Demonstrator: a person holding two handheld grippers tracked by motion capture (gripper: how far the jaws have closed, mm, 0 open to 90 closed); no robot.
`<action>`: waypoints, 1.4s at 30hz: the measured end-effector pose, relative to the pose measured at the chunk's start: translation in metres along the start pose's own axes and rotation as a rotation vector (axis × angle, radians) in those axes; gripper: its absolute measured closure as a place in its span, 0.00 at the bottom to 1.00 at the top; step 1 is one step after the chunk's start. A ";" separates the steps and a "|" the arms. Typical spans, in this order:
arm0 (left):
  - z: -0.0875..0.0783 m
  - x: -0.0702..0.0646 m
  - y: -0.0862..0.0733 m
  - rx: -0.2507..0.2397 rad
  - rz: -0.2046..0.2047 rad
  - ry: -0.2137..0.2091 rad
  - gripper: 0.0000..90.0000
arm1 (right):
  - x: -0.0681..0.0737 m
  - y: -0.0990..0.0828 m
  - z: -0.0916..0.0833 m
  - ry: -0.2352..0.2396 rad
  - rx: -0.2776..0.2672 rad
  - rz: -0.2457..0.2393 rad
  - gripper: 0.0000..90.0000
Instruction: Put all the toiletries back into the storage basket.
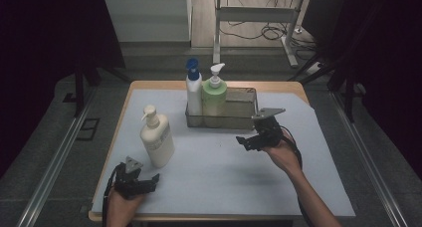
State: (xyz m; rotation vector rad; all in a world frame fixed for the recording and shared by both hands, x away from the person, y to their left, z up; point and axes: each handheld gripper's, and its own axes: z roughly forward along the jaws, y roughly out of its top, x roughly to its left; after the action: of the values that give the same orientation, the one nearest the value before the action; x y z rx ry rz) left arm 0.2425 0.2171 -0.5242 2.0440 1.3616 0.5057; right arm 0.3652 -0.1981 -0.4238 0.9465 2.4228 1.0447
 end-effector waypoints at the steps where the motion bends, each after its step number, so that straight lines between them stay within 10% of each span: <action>1: 0.000 0.000 0.000 0.000 0.001 0.000 0.14 | 0.000 -0.002 -0.002 -0.004 0.005 -0.002 0.03; 21: 0.000 0.000 0.000 0.000 -0.001 0.000 0.14 | -0.001 -0.058 -0.036 -0.052 0.038 0.011 0.00; 42: 0.000 0.000 0.000 -0.001 -0.003 -0.001 0.14 | -0.003 -0.122 -0.022 -0.043 0.054 0.112 0.00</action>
State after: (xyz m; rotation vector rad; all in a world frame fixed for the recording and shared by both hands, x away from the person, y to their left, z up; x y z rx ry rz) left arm 0.2425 0.2168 -0.5241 2.0405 1.3632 0.5044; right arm 0.3016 -0.2730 -0.4992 1.1227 2.3975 0.9898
